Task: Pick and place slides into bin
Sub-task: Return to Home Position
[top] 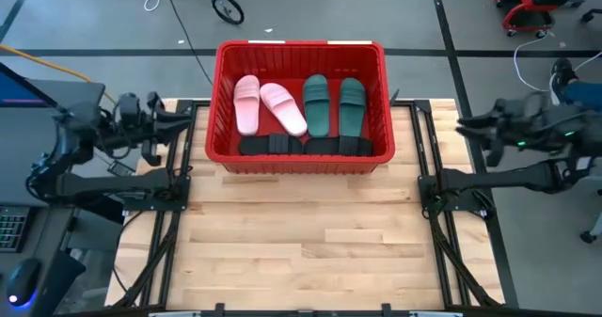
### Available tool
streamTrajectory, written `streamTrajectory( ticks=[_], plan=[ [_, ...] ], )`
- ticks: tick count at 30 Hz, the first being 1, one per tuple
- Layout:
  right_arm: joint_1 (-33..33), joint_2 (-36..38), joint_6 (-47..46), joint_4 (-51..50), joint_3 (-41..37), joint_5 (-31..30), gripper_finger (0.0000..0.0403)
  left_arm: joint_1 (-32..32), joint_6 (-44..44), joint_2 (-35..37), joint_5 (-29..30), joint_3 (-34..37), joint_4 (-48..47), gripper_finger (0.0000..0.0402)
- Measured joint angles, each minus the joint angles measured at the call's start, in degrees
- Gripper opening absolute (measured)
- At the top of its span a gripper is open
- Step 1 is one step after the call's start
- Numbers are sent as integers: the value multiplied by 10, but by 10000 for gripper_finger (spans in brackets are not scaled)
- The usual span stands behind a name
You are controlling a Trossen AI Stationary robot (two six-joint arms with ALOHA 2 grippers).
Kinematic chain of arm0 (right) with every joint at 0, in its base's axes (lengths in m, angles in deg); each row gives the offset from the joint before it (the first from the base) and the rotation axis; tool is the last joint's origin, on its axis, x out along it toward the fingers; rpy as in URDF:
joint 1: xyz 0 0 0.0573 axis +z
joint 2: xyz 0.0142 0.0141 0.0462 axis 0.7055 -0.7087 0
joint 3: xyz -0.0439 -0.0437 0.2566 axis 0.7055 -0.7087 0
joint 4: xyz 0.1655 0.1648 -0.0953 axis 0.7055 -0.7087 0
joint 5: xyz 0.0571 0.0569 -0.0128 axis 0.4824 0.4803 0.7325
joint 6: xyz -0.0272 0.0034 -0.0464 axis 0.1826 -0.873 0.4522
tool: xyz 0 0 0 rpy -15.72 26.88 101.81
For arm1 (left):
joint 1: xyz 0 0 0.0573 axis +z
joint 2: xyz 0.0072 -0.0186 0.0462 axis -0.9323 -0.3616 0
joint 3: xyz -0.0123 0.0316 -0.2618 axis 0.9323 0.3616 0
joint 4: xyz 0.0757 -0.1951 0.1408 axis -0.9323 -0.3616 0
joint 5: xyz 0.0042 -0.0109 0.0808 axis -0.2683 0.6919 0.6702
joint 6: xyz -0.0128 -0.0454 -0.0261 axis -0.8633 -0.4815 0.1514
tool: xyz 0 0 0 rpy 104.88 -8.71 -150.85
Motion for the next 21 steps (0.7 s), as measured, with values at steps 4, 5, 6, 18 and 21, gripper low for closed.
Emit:
streamTrajectory(
  ticks=[4,5,6,18,21],
  plan=[
    [0,62,-25,96,-156,-4,145,0,-19,35,-3,123,107,67],
    [0,74,-18,129,-195,7,145,0,-28,40,-3,160,141,69],
    [0,85,-11,165,-229,21,145,0,-32,44,-2,193,177,70],
    [0,142,14,448,-465,112,145,-99,-81,40,-2,427,486,41],
    [1,142,-24,448,-481,113,145,-140,-108,40,-1,430,488,28]
  ],
)
